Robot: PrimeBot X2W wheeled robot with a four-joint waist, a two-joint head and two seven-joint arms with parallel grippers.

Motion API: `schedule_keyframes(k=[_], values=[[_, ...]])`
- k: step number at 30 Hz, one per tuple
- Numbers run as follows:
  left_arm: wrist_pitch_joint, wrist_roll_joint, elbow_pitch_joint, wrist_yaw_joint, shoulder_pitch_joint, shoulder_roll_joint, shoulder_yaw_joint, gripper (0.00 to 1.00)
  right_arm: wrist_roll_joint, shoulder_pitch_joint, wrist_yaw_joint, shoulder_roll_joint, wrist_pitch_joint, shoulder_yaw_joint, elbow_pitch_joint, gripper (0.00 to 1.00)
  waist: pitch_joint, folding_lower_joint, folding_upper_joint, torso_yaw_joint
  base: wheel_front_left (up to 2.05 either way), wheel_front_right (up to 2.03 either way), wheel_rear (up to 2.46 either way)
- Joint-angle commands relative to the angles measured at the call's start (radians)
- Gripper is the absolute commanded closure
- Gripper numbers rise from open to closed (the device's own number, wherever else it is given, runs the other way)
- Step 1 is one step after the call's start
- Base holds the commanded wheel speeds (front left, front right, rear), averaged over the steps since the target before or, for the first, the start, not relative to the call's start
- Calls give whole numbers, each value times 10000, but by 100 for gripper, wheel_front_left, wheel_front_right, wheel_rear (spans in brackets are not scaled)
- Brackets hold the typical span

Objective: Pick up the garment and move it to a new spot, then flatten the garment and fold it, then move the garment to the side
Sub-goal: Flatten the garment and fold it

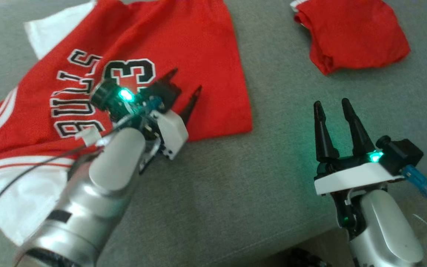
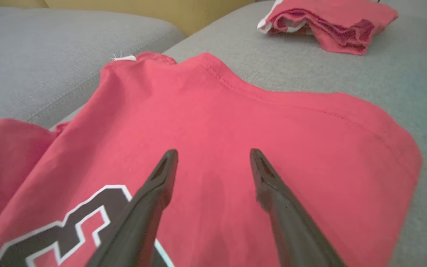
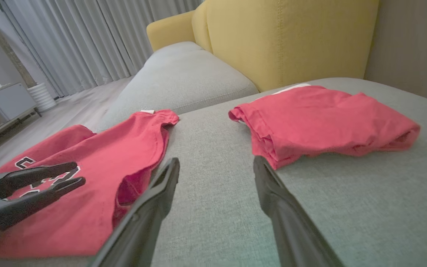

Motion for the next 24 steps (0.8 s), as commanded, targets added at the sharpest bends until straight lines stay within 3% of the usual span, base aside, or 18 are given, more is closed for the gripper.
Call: schedule_keyframes(k=[1, 7, 8, 9, 24], values=[[50, 122, -24, -28, -540, 209, 200, 0, 76, -317, -9, -37, -137, 250, -258, 0, 230, -2, 0, -245, 0, 0, 0], [559, 182, 1335, -43, -1191, 264, -102, 0, 189, -357, -9, -37, -169, 404, -315, 0, 398, -2, 0, -444, 0, 0, 0], [605, 135, 1488, -47, -1268, 271, -163, 24, 202, -360, -9, -37, -171, 409, -337, 0, 414, -2, 0, -458, 0, 0, 0], [602, 87, 1603, -51, -1346, 286, -226, 100, 213, -358, -9, -37, -172, 409, -374, 0, 426, -2, 0, -468, 0, 0, 0], [-1610, -544, 2237, 324, -3273, 1101, 534, 100, 342, -479, -9, -37, -176, 618, -628, 0, 702, -2, 0, -560, 0, 0, 0]])
